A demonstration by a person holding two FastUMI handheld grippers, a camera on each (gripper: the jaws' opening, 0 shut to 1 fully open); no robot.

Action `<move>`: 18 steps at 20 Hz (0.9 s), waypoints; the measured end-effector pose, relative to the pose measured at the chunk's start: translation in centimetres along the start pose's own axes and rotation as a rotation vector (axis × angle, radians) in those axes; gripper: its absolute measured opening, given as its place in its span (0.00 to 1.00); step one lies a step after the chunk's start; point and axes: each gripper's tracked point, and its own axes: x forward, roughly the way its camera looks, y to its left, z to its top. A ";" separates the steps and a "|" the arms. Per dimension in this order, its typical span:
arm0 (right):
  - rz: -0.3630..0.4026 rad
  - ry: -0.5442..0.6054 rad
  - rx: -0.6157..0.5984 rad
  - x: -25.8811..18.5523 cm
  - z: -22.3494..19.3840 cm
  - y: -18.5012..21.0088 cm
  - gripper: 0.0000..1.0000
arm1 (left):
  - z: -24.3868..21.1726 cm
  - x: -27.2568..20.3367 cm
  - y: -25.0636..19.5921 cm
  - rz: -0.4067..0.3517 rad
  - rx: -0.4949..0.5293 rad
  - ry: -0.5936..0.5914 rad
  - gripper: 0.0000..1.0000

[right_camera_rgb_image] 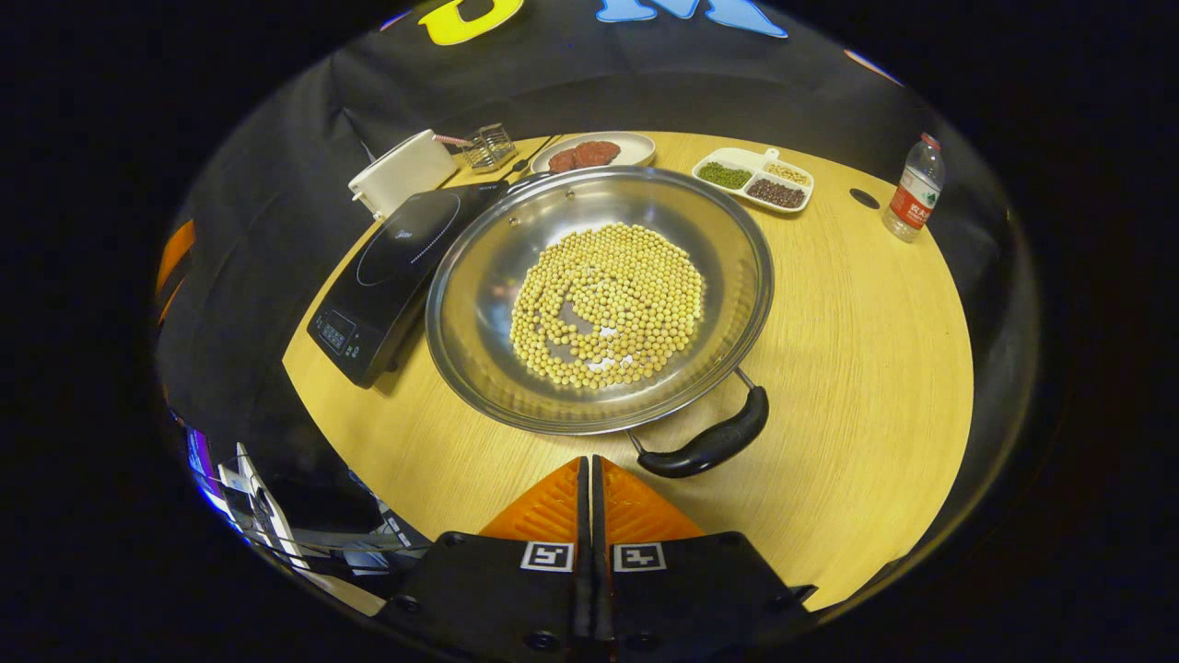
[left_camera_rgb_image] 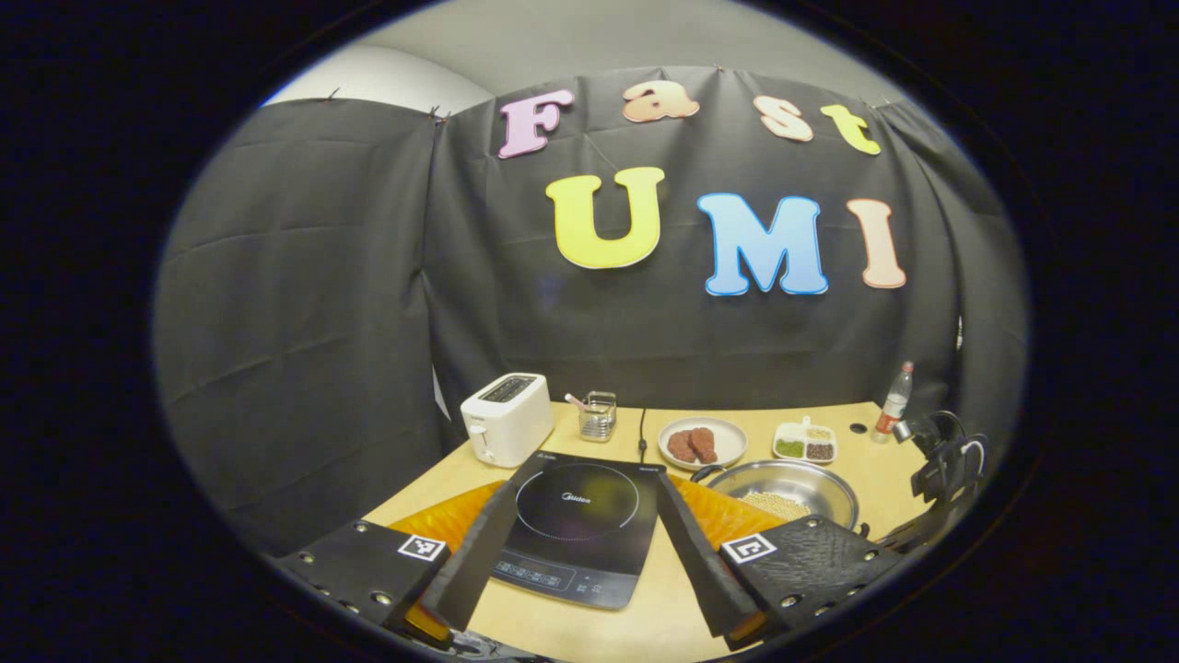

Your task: First push the handle of the pot to place it horizontally, then grasp the pot with both hands and set it on the induction cooktop.

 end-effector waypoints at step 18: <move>-0.057 0.003 0.001 0.7 1.8 -6.1 0.02 | -0.7 1.7 -4.3 0.006 0.002 0.028 0.96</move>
